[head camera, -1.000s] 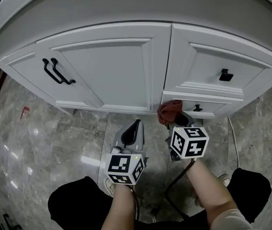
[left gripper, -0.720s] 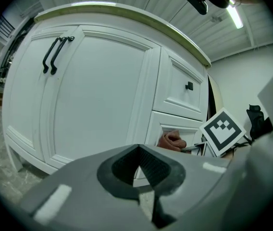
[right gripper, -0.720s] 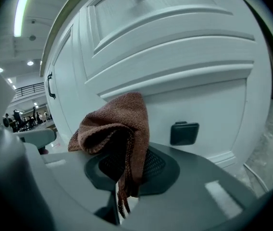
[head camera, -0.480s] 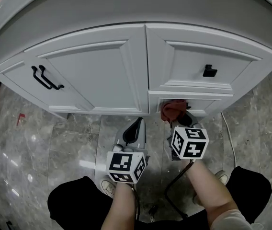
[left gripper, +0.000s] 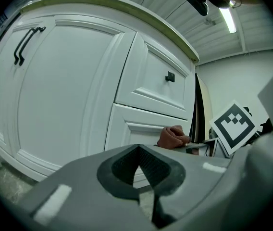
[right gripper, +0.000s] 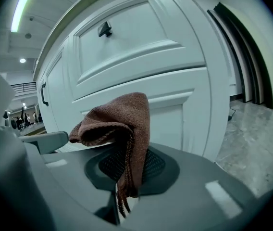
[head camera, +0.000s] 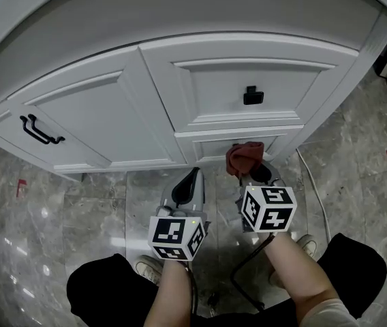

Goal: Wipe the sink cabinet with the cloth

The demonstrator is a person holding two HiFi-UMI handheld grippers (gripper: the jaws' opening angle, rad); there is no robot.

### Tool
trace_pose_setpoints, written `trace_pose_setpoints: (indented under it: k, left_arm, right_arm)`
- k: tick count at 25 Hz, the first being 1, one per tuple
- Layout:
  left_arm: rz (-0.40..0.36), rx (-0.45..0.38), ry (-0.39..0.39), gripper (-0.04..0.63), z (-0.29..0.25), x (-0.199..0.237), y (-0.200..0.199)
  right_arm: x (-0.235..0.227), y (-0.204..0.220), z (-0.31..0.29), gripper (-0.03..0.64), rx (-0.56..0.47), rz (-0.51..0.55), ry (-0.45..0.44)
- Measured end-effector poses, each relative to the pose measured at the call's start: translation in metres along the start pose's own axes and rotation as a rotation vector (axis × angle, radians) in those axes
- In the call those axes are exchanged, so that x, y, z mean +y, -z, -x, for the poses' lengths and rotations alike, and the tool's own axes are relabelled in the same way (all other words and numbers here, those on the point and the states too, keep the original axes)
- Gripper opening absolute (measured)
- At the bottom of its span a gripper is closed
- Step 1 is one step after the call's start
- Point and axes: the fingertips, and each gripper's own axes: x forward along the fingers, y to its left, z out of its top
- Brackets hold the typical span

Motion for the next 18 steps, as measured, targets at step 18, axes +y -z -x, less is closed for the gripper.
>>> trace_pose_setpoints:
  k: [18]
  left_arm:
    - [-0.010,0.023,0.051,0.000,-0.031,-0.043,0.014]
  right_arm:
    - [-0.079,-0.009,0.002,0.078,-0.011,-0.055,0.089]
